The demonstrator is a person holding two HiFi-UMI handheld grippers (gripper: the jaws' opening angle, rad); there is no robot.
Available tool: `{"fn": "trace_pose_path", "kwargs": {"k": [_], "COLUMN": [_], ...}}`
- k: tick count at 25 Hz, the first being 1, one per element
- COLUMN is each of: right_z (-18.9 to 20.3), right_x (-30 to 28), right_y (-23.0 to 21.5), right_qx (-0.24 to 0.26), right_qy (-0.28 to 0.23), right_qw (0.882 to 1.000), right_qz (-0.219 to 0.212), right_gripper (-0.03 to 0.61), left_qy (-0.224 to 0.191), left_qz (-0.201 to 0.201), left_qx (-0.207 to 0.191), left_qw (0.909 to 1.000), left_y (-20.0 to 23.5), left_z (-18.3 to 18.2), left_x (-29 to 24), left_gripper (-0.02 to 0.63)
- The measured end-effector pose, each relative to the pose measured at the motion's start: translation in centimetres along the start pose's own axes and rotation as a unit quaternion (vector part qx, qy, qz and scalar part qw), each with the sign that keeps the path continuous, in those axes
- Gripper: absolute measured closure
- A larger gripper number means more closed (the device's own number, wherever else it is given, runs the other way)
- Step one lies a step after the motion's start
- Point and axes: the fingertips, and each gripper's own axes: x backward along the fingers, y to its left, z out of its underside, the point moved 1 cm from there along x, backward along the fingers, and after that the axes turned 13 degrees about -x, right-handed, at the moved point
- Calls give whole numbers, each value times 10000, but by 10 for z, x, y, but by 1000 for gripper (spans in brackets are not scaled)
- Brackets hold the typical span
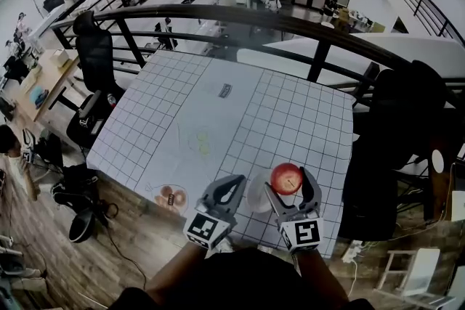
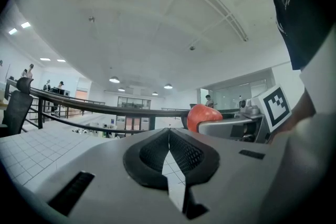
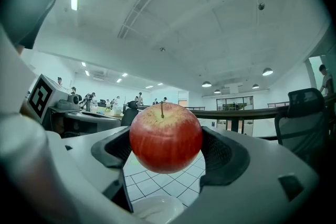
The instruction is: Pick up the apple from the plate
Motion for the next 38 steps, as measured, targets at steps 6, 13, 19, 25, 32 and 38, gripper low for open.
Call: {"fn": "trace_pose_path", "kwargs": {"k": [6, 13, 19, 25, 32, 38], "right_z": [5, 1, 7, 11, 14, 10], "right_x": [4, 8, 11, 12, 13, 14], "right_y": [-2, 0, 1, 2, 3, 4], "right_qx": [47, -59, 66, 59, 52, -4], "right_qy": [104, 17, 139, 194, 238, 164], "right_qw": [9999, 10000, 9998, 9997, 9996, 9996], "right_qz": [-20, 9, -100, -119, -170, -217], "right_gripper": [156, 156, 156, 156, 156, 156], "left_qy": [19, -5, 20, 94, 150, 157], "left_qz": [59, -38, -113, -100, -99, -153], "left_qx": [-48, 3, -21, -22, -17, -43], "left_qw": [10000, 10000, 9999, 9999, 9998, 9998], "left_y": [-8, -4, -3, -7, -11, -13], "left_z": [0, -8, -6, -3, -1, -1], "left_x": [0, 2, 5, 9, 11, 12], "left_gripper": [591, 591, 591, 591, 591, 591]}}
